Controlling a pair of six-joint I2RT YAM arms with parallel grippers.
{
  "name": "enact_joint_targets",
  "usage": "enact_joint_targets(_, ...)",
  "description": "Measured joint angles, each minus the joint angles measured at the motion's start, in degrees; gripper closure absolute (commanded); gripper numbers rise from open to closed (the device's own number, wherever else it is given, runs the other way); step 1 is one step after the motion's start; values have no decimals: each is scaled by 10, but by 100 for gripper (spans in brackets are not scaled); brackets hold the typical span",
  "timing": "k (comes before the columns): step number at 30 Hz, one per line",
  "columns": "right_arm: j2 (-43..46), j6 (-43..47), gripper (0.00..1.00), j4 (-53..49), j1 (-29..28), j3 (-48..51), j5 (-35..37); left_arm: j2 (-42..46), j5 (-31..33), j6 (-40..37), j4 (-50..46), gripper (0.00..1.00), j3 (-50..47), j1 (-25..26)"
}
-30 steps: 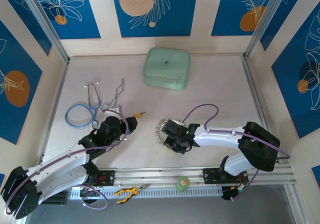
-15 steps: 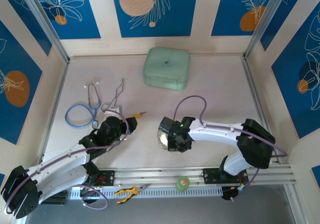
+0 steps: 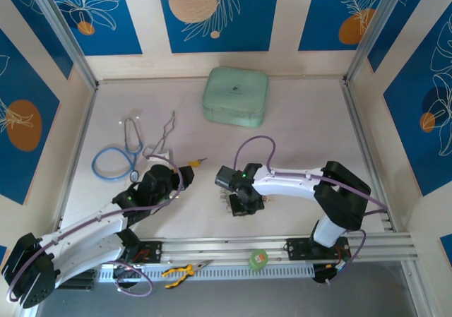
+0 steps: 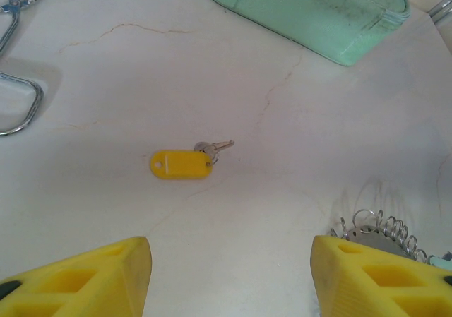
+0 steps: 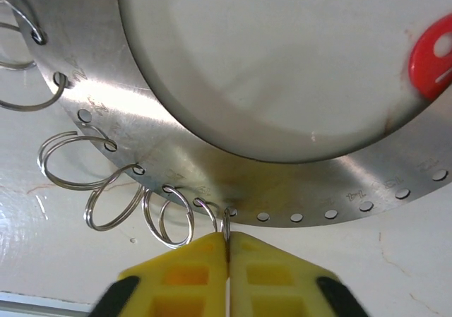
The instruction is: Put the keys on the keyring
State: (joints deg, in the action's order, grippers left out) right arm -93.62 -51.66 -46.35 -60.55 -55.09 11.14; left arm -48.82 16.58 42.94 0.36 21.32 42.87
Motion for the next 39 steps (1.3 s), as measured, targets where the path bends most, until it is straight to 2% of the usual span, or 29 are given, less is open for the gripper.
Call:
enact_joint_targets(4,-9,2,73,0,0,-1,0,0,0,0,0,39,0,0)
enact_joint_targets(13,-13,0,82,0,-1,-3,0,0,0,0,0,39,0,0)
enact_joint_targets(23,-14,-19,78,8,-1,-3,0,0,0,0,0,39,0,0)
enact_joint_targets(28,25,-78,70,24,5,24,0,5,1,0,-1,39,0,0)
enact_joint_targets(34,125,-193,68,64,12,100,-5,8,1,0,-2,39,0,0)
enact_joint_targets(39,145,-261,68,108,12,139,-13,8,1,0,-2,39,-1,0)
